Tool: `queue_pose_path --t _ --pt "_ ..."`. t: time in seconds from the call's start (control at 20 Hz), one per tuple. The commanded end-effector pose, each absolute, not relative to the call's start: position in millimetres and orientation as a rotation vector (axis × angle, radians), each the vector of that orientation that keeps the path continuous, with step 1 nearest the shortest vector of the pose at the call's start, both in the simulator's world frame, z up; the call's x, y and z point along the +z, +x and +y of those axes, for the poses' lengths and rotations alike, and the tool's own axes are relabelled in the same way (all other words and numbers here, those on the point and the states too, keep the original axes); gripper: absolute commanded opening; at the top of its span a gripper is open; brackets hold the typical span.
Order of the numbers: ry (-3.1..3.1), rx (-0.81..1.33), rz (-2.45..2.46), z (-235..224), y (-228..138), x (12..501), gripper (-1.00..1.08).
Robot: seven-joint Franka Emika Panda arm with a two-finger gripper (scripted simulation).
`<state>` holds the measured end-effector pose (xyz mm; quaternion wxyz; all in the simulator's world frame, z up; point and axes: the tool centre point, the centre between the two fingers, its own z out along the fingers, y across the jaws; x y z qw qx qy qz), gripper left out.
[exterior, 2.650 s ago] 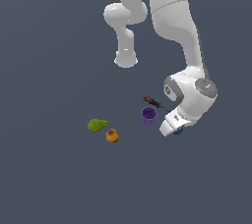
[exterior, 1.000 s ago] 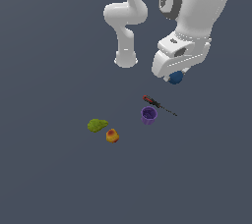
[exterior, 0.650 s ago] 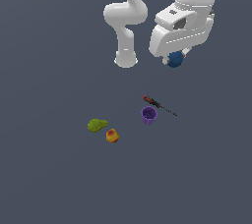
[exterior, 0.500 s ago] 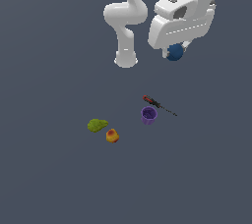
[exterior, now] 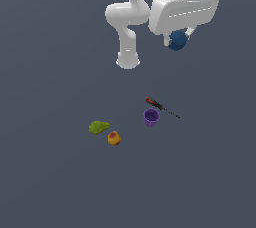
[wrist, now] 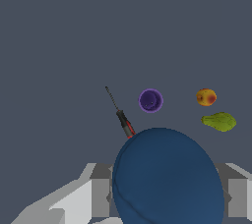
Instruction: Pick up a designated object from a clutter of objects.
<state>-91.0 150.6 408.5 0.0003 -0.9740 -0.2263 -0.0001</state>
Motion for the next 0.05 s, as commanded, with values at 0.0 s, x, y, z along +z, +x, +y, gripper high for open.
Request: queue_pose_path --t 0.0 --pt "-3.060 0.000 -0.711 150.1 -91.4 411.0 -1.00"
